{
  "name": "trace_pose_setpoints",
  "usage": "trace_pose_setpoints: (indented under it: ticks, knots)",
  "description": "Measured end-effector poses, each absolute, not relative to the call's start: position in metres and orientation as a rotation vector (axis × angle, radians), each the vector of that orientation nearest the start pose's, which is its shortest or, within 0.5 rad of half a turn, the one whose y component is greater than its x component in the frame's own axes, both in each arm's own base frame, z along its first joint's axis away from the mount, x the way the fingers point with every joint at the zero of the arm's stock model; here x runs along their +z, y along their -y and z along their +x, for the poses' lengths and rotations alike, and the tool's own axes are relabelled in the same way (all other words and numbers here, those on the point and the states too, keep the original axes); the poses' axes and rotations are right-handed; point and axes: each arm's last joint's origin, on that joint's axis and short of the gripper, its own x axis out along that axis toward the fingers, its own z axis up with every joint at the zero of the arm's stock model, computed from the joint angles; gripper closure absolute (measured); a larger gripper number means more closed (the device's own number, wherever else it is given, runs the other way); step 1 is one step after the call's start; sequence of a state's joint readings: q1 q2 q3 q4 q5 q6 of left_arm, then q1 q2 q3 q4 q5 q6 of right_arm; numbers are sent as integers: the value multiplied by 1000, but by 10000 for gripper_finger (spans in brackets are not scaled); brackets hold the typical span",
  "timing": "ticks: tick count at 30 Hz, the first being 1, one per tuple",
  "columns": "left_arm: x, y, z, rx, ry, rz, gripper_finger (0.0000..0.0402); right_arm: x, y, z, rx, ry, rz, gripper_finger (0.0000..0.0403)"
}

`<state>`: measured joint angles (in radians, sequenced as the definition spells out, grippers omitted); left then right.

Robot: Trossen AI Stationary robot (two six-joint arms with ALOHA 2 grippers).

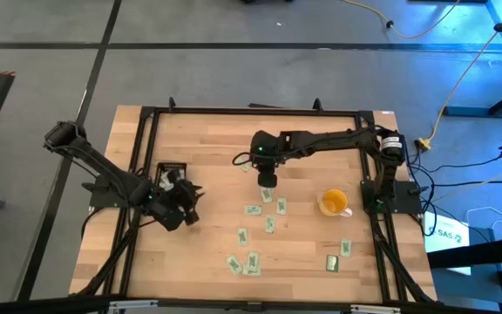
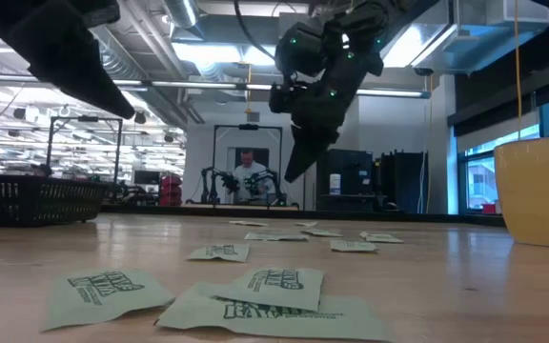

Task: Pick and place Stevia / Truvia into bins
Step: Put the stevia packet into the black bin

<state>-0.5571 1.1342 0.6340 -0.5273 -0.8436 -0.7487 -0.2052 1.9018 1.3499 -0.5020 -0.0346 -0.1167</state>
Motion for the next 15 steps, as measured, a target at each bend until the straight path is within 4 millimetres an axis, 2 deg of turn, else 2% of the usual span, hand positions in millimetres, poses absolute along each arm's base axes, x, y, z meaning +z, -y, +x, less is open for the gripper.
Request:
trace_pose_setpoints:
  ticks: [6, 15]
  knots:
    - [190, 86, 183, 470, -562, -28, 313, 188, 94, 384, -198, -1059, 37, 300]
    - [185, 80, 184, 507, -549, -15, 313, 146, 109, 387, -264, -1184, 25, 309]
